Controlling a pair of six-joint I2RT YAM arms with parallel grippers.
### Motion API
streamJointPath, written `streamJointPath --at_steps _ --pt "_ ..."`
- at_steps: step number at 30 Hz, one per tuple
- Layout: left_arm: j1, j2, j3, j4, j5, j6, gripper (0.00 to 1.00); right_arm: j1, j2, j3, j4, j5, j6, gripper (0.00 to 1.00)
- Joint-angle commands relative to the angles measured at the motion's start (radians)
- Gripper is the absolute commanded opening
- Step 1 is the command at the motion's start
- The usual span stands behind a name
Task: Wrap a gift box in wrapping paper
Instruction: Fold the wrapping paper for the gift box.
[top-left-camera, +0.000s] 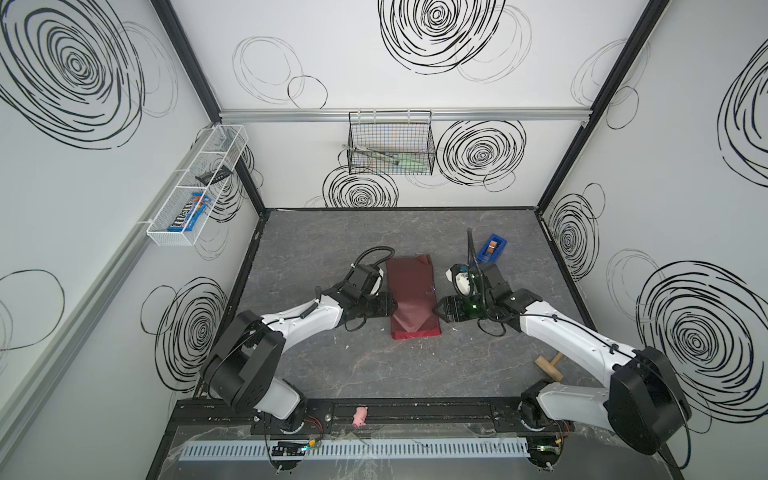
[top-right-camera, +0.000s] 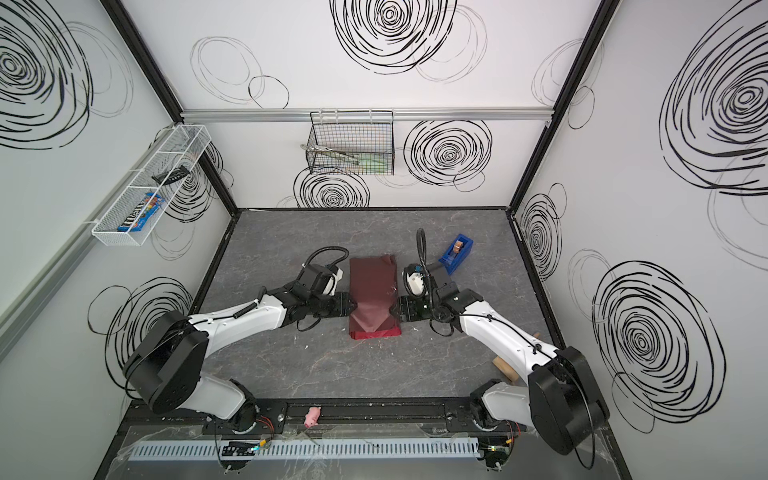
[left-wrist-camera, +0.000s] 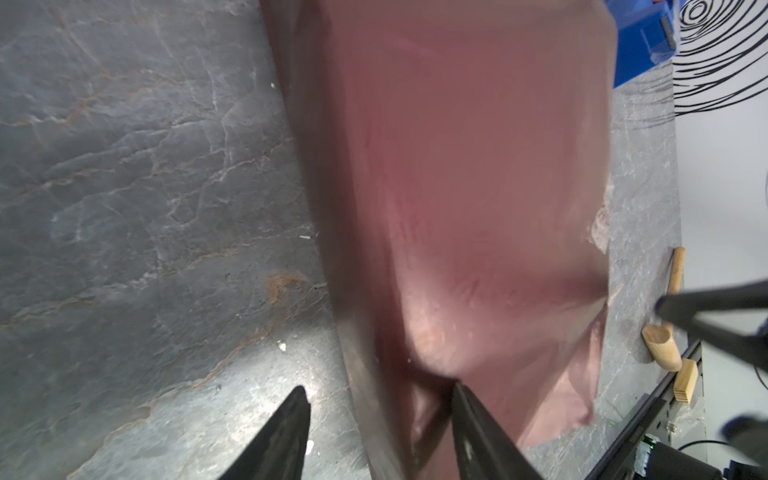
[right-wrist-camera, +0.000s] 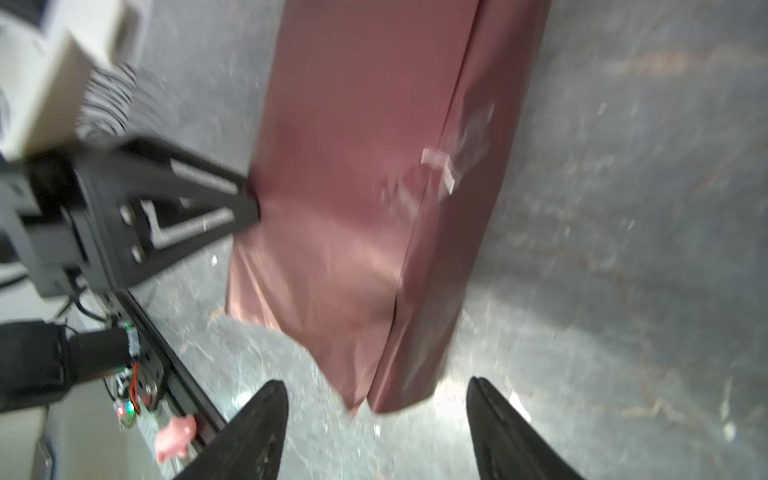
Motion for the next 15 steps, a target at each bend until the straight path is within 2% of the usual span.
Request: streamJointPath --at_steps 1,9,15 --pt "0.002 0.011 -0.006 0.031 0.002 0.011 0.58 0.037 -0.039 -0.031 -0.060 0.049 0.032 0.69" --pt "-0.001 0.007 -0.025 0.042 0.008 0.007 0.58 0.114 0.005 -0.015 -0.040 0.122 0.069 0.59" --pt "-0.001 -0.003 -0.032 0.039 0.002 0.007 0.59 0.116 0.075 0.005 -0.011 0.142 0.083 0.50"
